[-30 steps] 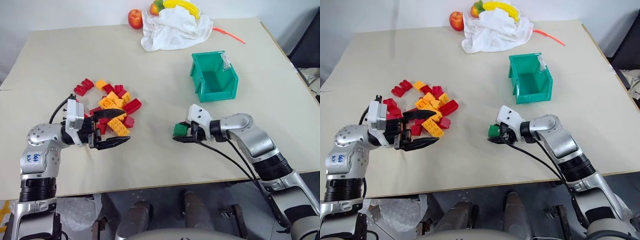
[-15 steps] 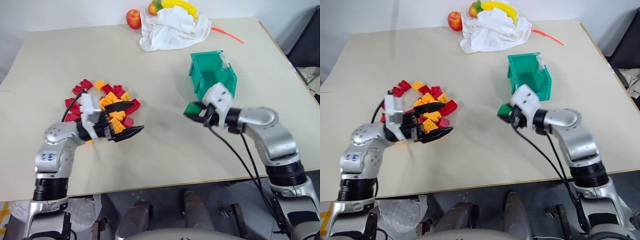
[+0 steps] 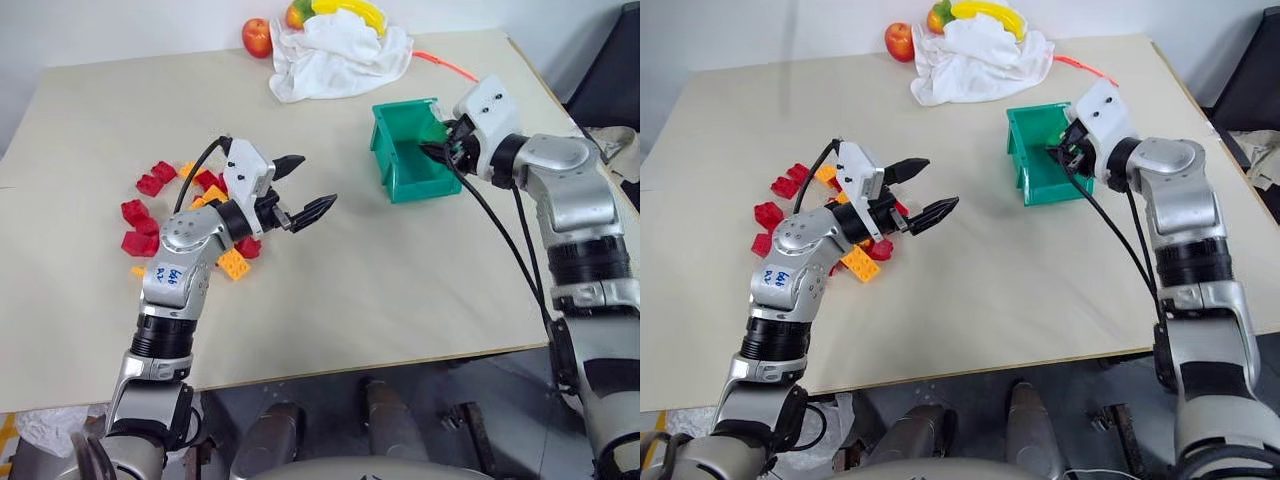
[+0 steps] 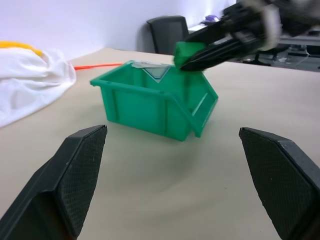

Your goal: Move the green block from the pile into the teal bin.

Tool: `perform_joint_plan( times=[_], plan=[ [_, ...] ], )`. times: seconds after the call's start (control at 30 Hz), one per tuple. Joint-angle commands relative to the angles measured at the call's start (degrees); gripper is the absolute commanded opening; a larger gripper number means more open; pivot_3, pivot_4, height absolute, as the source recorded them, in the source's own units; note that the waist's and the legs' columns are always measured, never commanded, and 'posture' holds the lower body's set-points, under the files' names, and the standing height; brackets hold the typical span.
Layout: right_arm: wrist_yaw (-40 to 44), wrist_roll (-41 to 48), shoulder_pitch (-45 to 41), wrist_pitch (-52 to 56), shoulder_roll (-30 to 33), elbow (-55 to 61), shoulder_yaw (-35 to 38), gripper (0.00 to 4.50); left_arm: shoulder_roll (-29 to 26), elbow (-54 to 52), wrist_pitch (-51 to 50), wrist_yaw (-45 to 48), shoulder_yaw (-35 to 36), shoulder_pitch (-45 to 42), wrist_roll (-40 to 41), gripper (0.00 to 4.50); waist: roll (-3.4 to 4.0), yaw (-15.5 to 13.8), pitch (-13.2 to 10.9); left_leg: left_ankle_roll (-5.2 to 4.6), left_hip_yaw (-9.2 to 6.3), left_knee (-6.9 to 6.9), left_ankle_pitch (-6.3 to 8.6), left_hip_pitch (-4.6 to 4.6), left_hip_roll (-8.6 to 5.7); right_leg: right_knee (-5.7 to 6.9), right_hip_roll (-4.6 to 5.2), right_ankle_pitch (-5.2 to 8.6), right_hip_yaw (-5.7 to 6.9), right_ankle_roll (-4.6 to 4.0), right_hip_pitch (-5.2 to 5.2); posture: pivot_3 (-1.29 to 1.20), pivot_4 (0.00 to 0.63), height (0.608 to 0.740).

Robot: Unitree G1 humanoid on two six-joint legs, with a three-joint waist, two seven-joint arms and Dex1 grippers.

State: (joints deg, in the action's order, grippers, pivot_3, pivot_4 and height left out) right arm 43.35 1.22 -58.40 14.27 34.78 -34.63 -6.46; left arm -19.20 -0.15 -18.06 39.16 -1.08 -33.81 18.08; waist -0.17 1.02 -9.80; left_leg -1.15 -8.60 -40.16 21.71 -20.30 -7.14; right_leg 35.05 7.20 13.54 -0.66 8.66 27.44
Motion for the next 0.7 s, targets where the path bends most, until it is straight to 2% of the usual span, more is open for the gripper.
perform_joint_plan(
  times=[0.03,0.07,0.27,0.5,0.6,0.7],
  plan=[
    [-0.5,-2.1,-4.7,-7.4,-0.9,-8.5,0.2,2.25,0.2,-1.2,2.6,2.4,-0.5,-0.7,0.8,4.5,0.0,0.5,0.0,-0.01,0.0,0.03,-0.01,-0.01,-0.01,-0.02,0.01,0.0,0.0,0.0,0.01,0.0,0.15,0.74],
    [-0.5,-2.6,-5.7,-8.6,-1.3,-10.8,0.1,2.48,0.3,-1.1,3.0,3.1,-0.7,-0.7,0.9,4.5,0.0,0.6,0.0,-0.02,-0.01,0.04,-0.01,-0.02,-0.01,-0.02,0.01,0.0,0.02,0.0,0.02,0.0,0.15,0.74],
    [0.2,-3.8,-10.2,-13.2,-2.7,-18.6,0.7,4.48,1.6,-0.6,5.2,8.6,-1.4,-1.7,3.1,4.5,0.0,0.7,0.0,-0.04,-0.03,0.06,-0.02,-0.03,-0.03,-0.05,0.05,0.0,0.06,0.0,0.03,0.0,0.15,0.74],
    [2.5,-2.7,-9.1,-12.3,-1.4,-15.0,1.8,4.48,1.7,-0.8,5.4,9.1,-0.9,-1.3,3.6,4.5,0.01,0.7,0.0,-0.04,-0.03,0.04,-0.02,-0.03,-0.03,-0.01,0.05,0.0,0.05,0.0,0.04,0.0,0.15,0.74],
    [6.2,0.2,-4.0,-7.7,0.2,-5.1,3.3,4.48,-0.1,-2.7,2.7,8.2,1.4,0.5,5.2,4.5,0.02,0.6,0.0,-0.03,-0.05,0.03,-0.02,-0.04,-0.03,-0.01,0.04,0.0,0.06,0.0,0.04,0.0,0.15,0.74],
    [10.9,6.1,4.9,-1.3,2.7,10.5,6.5,4.48,-3.3,-5.4,3.2,7.6,4.6,4.4,5.3,4.5,0.03,0.6,0.0,-0.03,-0.08,0.06,-0.02,-0.04,-0.02,-0.01,0.04,0.0,0.1,0.0,0.05,0.0,0.15,0.74]
  ],
)
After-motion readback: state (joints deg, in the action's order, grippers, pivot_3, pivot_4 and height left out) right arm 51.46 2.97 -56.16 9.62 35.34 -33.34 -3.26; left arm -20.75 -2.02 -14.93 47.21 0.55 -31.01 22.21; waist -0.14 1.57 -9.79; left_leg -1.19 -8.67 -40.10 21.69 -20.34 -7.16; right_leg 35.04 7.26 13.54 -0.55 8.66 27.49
